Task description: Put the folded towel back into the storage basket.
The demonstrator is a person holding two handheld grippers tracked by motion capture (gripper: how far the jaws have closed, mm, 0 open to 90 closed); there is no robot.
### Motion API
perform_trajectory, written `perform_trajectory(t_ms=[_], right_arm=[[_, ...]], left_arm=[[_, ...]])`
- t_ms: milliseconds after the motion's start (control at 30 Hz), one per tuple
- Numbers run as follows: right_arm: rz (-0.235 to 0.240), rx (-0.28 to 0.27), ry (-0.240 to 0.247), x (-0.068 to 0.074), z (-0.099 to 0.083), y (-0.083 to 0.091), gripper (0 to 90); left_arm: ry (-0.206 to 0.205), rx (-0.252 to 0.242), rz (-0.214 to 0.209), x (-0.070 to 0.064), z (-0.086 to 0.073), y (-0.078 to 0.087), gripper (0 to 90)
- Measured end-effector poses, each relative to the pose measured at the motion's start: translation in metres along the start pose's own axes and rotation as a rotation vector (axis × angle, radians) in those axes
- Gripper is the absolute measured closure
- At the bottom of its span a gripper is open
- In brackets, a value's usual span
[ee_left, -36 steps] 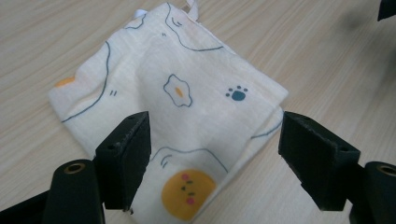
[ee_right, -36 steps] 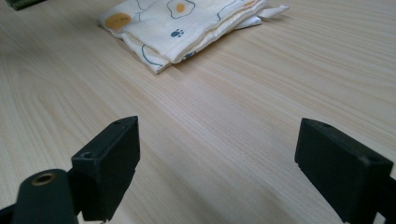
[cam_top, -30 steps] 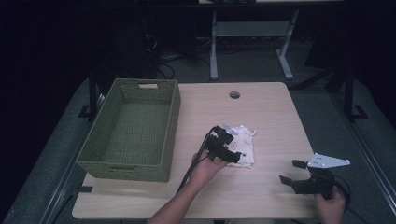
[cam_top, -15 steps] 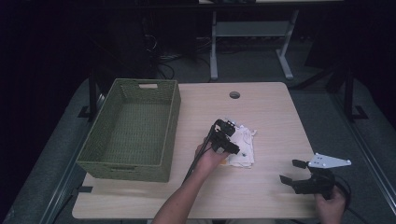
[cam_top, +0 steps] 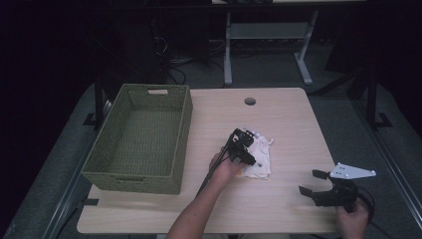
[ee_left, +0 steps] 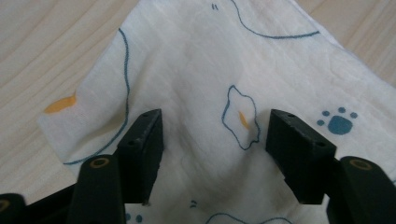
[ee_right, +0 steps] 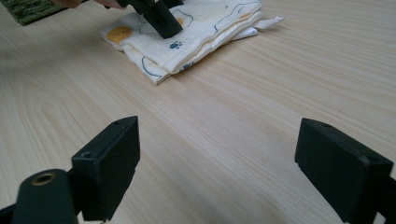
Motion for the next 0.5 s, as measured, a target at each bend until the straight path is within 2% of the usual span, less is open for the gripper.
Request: perform_trajectory(t_ms=[33, 133, 200, 400, 500], right_arm=[[0.001, 0.001, 0.000, 0.0002, 0.0000, -0.0001, 13.7], [0.006, 0.001, 0.008, 0.0010, 0.0003, 0.0000, 13.7], [0.005, -0.001, 0.008, 0.0011, 0.0009, 0.0008, 13.7], [0.002, 0.006, 0.003, -0.0010, -0.0004, 0.0001, 13.7], [0.002, 0.010, 0.005, -0.0010, -0.0008, -0.0002, 13.7]], left_arm=[[0.000, 0.001, 0.000, -0.0006, 0.0000, 0.0003, 40.0], [-0.004, 0.002, 0.000, -0.0035, 0.0004, 0.0014, 47.4], [-0.017, 0.004, -0.001, -0.0050, 0.0006, 0.0025, 58.4], [-0.037, -0.007, 0.003, -0.0063, 0.0020, 0.0020, 74.6], [-0.027, -0.014, -0.015, -0.0040, 0.0024, 0.0017, 77.0]])
Point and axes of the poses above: each handheld gripper's, and its own axes: y roughly backward along the jaws, z roughly out of its top, x roughly to its left, the point moved 10 cm from there along -y, roughly forward along the jaws, and after that the axes turned 7 degrees about -x, right-handed, at the moved point
